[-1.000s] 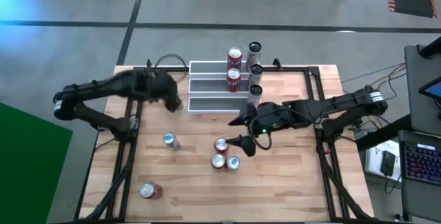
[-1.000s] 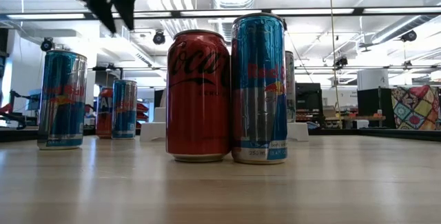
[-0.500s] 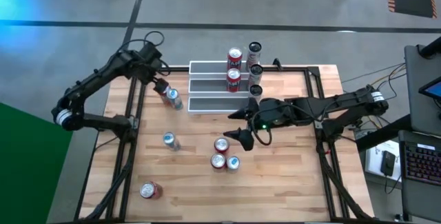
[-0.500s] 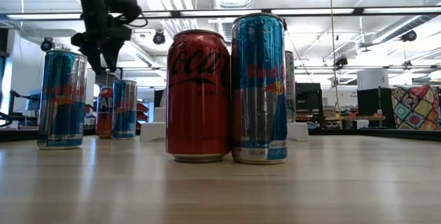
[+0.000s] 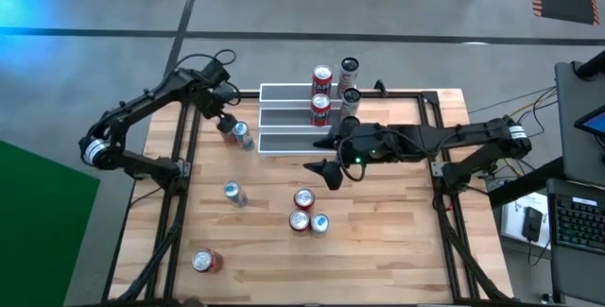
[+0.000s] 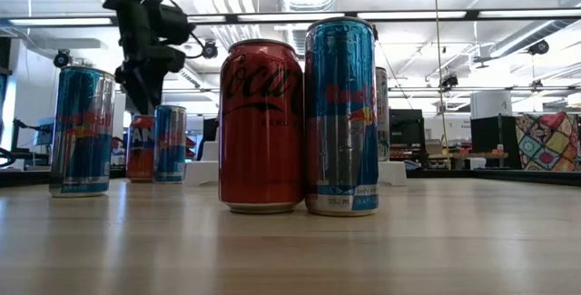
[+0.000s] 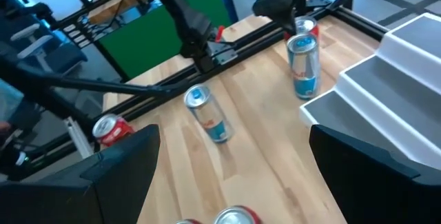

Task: Place canned beverage on shelf
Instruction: Put the orange soda can on the bottom tier of the shelf aligned with the other orange soda can

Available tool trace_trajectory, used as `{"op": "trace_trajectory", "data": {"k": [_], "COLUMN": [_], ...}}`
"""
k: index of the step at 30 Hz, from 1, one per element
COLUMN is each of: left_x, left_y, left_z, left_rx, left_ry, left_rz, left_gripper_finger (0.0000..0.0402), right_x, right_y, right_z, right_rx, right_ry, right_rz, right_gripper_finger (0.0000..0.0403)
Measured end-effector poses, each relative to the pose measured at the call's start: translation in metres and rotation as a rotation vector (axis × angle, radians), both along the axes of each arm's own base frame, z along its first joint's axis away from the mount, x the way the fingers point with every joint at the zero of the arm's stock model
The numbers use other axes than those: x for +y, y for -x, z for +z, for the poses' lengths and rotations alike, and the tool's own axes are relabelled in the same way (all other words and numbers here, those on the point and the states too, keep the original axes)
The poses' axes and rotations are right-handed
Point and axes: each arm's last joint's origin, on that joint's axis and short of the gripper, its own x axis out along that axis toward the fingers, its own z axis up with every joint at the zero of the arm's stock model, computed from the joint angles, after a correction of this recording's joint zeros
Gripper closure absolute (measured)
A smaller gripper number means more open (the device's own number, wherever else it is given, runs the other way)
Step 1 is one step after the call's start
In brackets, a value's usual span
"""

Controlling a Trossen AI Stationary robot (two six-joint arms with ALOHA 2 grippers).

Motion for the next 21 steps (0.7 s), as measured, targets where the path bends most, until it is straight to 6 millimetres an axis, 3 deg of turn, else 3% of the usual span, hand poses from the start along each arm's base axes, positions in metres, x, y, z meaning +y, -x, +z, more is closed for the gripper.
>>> {"op": "trace_trajectory", "data": {"k": [5,13,21], "left_x": [0.009,0.02,0.015], "left_y": [-0.006,-0.008,-0.006], "left_z": [0.0,0.026,0.013], "left_rx": [0.028,0.135,0.135], "left_ry": [0.01,-0.1,-0.014], "left_rz": [0.002,0.039,0.029], "left_gripper_finger": [0.0077,0.0077,0.0057], "right_x": [-0.008,-0.009,-0.009], "right_y": [-0.001,0.0,0.0], "right_z": [0.0,-0.001,-0.002], "right_rx": [0.001,0.007,0.014], "right_ry": [-0.011,-0.013,-0.001], "right_rz": [-0.004,0.001,0.006], "right_gripper_finger": [0.004,0.004,0.004]}}
